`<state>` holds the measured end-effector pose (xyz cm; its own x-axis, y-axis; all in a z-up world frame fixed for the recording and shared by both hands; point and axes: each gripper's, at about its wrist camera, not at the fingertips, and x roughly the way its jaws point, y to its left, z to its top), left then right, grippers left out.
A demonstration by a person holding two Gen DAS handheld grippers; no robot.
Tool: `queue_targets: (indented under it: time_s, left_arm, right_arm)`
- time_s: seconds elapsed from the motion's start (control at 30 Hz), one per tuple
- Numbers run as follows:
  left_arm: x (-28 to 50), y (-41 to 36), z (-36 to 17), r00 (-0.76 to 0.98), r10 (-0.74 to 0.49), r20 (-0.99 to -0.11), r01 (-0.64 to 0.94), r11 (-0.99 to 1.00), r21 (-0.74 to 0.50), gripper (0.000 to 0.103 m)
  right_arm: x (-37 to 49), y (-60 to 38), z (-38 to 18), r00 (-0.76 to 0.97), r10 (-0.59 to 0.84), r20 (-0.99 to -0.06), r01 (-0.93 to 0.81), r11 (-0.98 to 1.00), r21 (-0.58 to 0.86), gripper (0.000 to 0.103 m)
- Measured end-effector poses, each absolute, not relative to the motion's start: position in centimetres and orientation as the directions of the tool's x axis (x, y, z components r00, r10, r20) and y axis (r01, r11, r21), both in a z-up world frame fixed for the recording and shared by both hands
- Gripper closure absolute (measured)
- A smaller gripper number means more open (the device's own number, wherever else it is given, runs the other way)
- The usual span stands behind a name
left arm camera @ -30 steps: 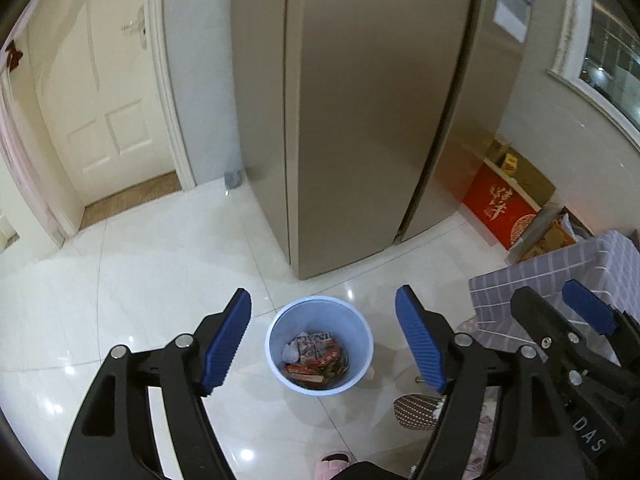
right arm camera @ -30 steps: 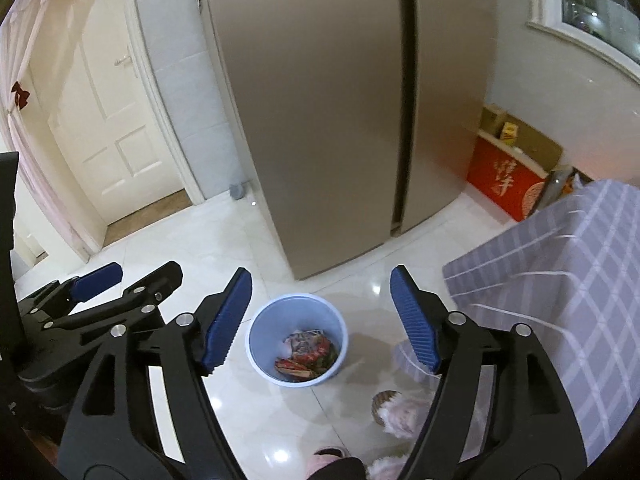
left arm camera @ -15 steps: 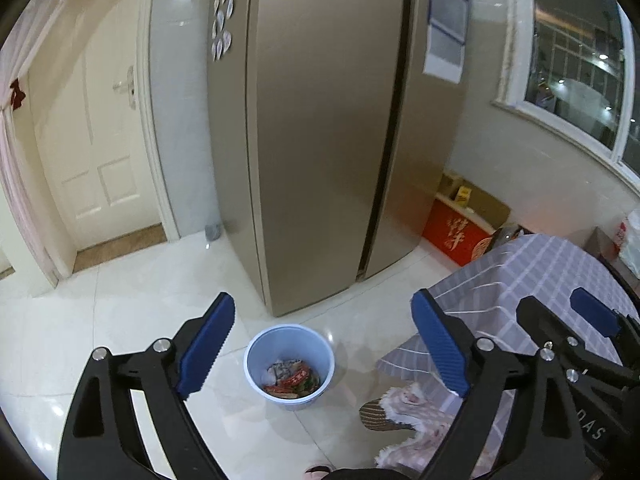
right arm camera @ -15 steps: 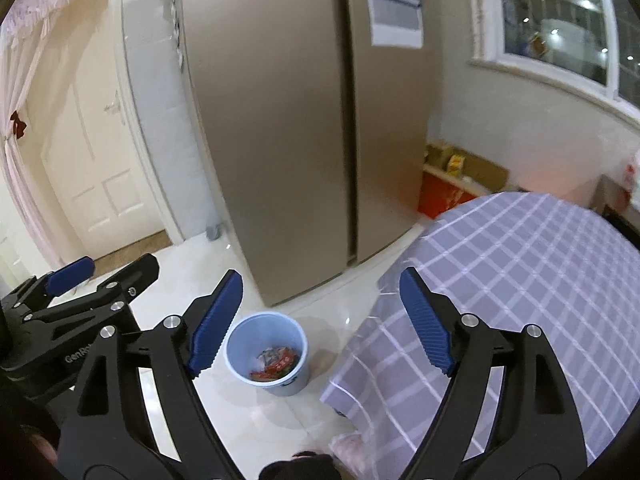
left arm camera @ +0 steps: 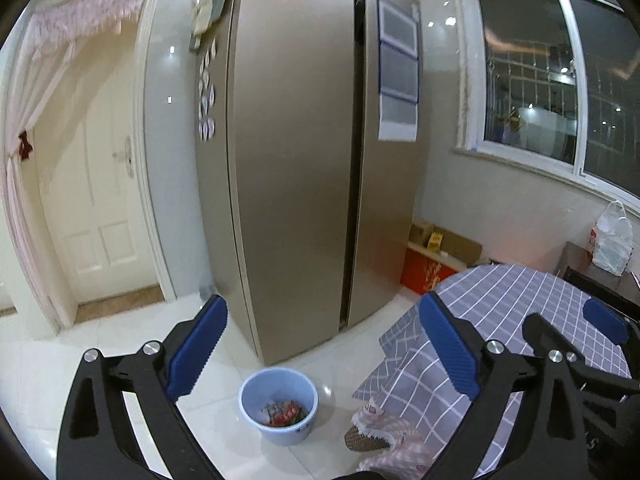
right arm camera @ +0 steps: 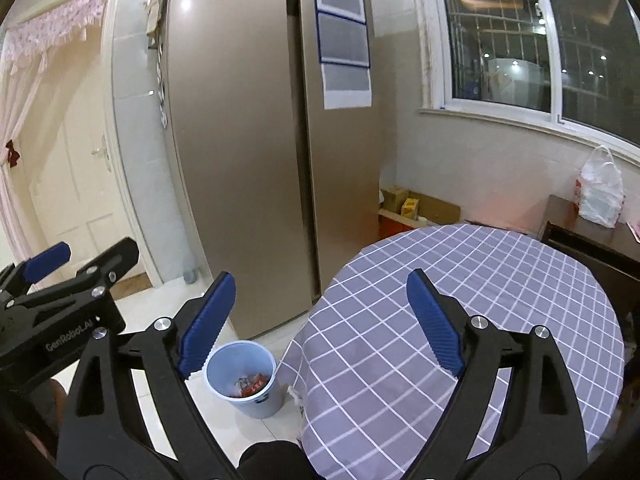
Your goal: Collect trash
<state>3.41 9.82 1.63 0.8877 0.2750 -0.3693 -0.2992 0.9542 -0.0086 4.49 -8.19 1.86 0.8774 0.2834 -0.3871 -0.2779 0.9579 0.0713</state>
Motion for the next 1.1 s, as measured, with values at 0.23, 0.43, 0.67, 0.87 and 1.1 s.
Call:
queue_targets:
  time_s: [0.23,0.43,0.67,0.87,1.1]
  left_arm:
    - [1.8,7.3,2.8,0.908,0.270,-0.319,-0.279,0.960,0.017,0.008]
    - [1.0,6.3,3.1,0.917,0.272,-0.293,-0.276,0.961,0.027,0.008]
    - [0.9,5.8,2.7,0.918,0.261,-0.298,-0.264,0.964,0.029,0.008]
    - [0.8,5.9,2.5,0.916,0.261,-0.305,-0.265,0.964,0.030,0.008]
    - [0.8,5.9,2.4,0.915,0.260,-0.308,-0.264,0.964,0.029,0.008]
  right_arm:
    - [2.4,-10.8,2.9,0.906,0.266,-0.330,-0.252,0.964,0.084,0.016]
    - [1.6,-12.0,2.9,0.909,0.271,-0.318,-0.253,0.962,0.098,0.016]
    - [1.3,-12.5,2.6,0.909,0.268,-0.319,-0.248,0.963,0.104,0.016]
    - [1.1,-12.4,2.3,0.905,0.274,-0.324,-0.252,0.961,0.111,0.016]
    - [1.0,-12.3,2.3,0.904,0.275,-0.327,-0.253,0.961,0.110,0.016]
